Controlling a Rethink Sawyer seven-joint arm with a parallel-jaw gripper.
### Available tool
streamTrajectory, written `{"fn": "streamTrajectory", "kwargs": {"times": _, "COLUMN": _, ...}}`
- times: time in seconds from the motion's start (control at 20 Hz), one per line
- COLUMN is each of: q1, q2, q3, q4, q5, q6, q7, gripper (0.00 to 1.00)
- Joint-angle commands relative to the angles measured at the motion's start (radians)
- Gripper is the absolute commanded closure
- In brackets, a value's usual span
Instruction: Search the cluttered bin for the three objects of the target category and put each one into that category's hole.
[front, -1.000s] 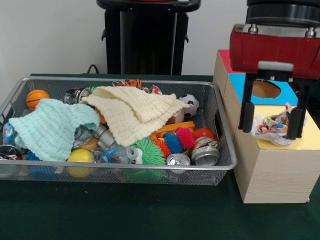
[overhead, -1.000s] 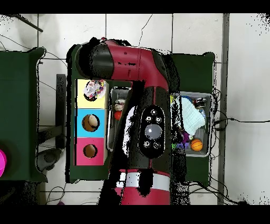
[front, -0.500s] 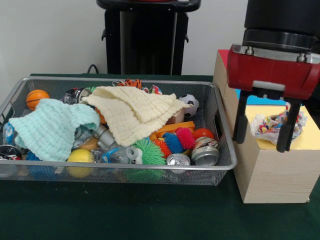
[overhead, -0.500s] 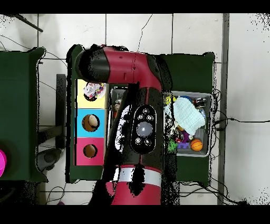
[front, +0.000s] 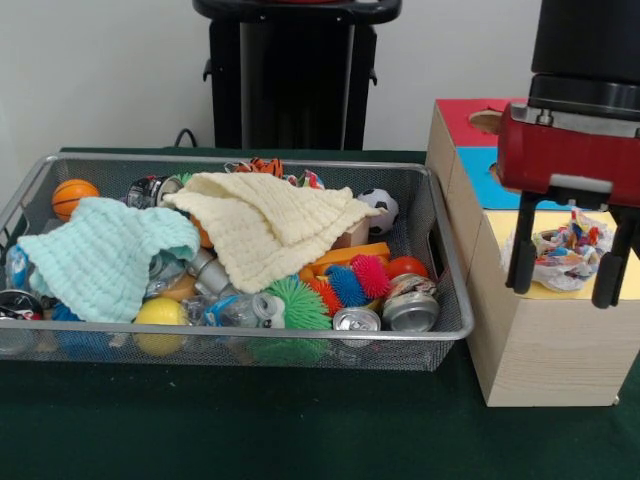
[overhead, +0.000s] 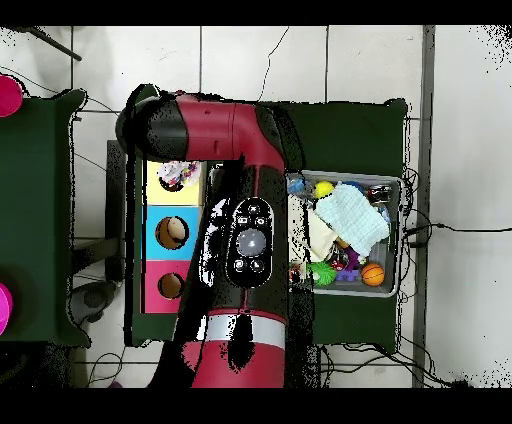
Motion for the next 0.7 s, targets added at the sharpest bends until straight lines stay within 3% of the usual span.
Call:
{"fn": "streamTrajectory", "kwargs": {"times": 0.05, "q1": 0.024, "q2": 0.051, "q3": 0.021, "q4": 0.084, "q5": -0.007, "q6": -0.004, "q7": 0.174, "gripper": 0.0}}
{"fn": "streamTrajectory", "kwargs": {"times": 0.7, "q1": 0.043, "q2": 0.033, "q3": 0.007, "q4": 0.082, "q5": 0.012, "q6": 0.058, "q7": 0.163, "gripper": 0.0}}
